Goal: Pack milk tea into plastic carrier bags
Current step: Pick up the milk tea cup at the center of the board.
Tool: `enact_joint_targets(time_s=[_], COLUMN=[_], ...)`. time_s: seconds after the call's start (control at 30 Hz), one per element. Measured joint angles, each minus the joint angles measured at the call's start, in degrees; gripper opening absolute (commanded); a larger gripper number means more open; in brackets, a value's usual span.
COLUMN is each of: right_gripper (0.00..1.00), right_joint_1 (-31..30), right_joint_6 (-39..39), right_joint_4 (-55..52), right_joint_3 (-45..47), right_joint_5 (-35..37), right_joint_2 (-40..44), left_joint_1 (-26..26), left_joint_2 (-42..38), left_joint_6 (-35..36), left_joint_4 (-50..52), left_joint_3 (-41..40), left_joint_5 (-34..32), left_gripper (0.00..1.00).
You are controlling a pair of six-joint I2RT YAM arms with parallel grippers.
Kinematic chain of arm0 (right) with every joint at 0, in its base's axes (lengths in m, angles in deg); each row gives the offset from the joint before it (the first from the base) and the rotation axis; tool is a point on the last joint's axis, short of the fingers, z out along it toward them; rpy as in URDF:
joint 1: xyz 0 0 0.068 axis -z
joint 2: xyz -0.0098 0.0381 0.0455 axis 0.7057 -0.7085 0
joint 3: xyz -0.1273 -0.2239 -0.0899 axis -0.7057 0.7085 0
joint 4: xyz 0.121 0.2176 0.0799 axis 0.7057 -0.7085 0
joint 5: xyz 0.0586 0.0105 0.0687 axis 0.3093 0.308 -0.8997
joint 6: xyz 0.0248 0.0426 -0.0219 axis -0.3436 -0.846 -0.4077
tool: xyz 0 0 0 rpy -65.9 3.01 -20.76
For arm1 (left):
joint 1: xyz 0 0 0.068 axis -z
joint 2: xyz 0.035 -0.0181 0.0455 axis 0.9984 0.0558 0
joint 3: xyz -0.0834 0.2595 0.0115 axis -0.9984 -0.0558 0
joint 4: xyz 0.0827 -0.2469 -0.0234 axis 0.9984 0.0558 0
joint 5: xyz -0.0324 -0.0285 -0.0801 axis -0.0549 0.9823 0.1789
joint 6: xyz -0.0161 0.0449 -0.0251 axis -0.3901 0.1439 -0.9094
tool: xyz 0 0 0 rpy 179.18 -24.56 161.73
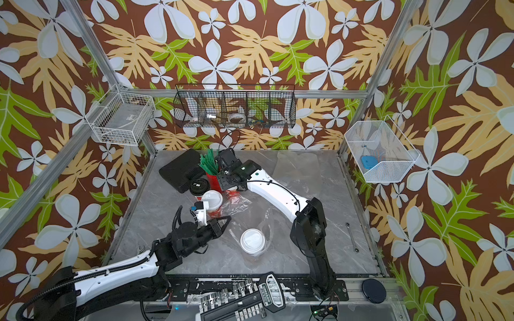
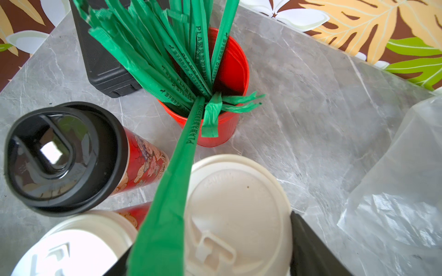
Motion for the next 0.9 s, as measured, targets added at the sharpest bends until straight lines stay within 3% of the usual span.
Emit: enact_joint_targets(time_s=[0.9], right_gripper=[0.69], right_joint_1=[0.11], right_joint_6=[0.17], right_joint_4=[-3.85], right_joint_3=[4.33], right_joint_5=[2.6], right_joint_2=[18.45], left_joint_1=[0.28], left_joint_2=[1.6], left_joint_6=[0.04], left_joint_4=[-0.46], left_joint_3=[0.5], left_joint_5=[-0.13], left_gripper=[0.0])
